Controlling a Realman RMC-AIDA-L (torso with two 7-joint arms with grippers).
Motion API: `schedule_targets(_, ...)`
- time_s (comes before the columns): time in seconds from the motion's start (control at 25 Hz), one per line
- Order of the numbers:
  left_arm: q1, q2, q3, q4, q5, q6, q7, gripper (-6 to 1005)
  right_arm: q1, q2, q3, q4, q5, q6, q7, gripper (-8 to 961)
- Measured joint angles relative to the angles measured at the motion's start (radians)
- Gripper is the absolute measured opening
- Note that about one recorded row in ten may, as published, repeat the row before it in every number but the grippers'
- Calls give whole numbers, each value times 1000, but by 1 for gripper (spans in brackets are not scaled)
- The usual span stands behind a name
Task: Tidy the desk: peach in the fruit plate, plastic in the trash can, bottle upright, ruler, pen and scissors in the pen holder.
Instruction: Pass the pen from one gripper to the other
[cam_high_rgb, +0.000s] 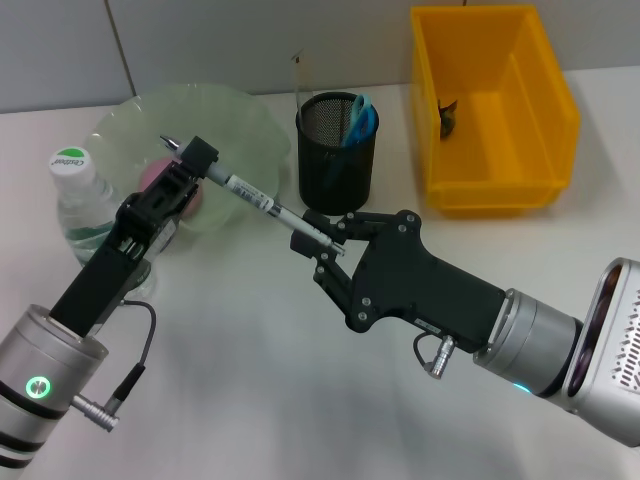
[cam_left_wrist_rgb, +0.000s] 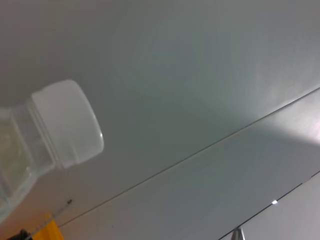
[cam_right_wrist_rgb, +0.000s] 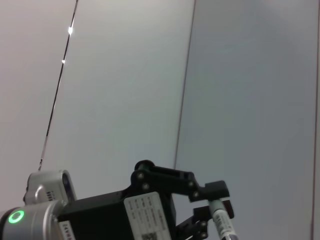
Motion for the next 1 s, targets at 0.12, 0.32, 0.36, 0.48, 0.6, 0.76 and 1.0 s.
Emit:
schedule_targets(0.12, 2, 0, -7, 4, -3, 1, 1, 193, 0, 0, -1, 0, 0, 0, 0, 128)
schedule_targets(0.32, 12, 1, -26, 8, 0, 0, 1, 410, -3, 0, 11, 0, 0, -5, 0, 129)
schedule_targets(0.36, 12, 1, -26, 8, 0, 0, 1, 432, -3, 0, 11, 0, 0, -5, 0, 130)
schedule_targets(0.48, 13, 2, -26, 11, 1, 0, 1, 497, -4, 0, 13, 0, 0, -5, 0, 131)
schedule_targets(0.6, 12, 3, -26, 18, 3, 0, -2, 561, -5, 0, 14, 0, 0, -5, 3, 132)
schedule_targets(0.76, 12, 4, -26, 19, 6, 0, -4, 648, -5, 0, 21, 0, 0, -5, 4, 133)
schedule_targets(1.0, 11, 5, -24, 21, 7, -1, -7, 815, -8, 0, 22, 0, 0, -6, 4, 136)
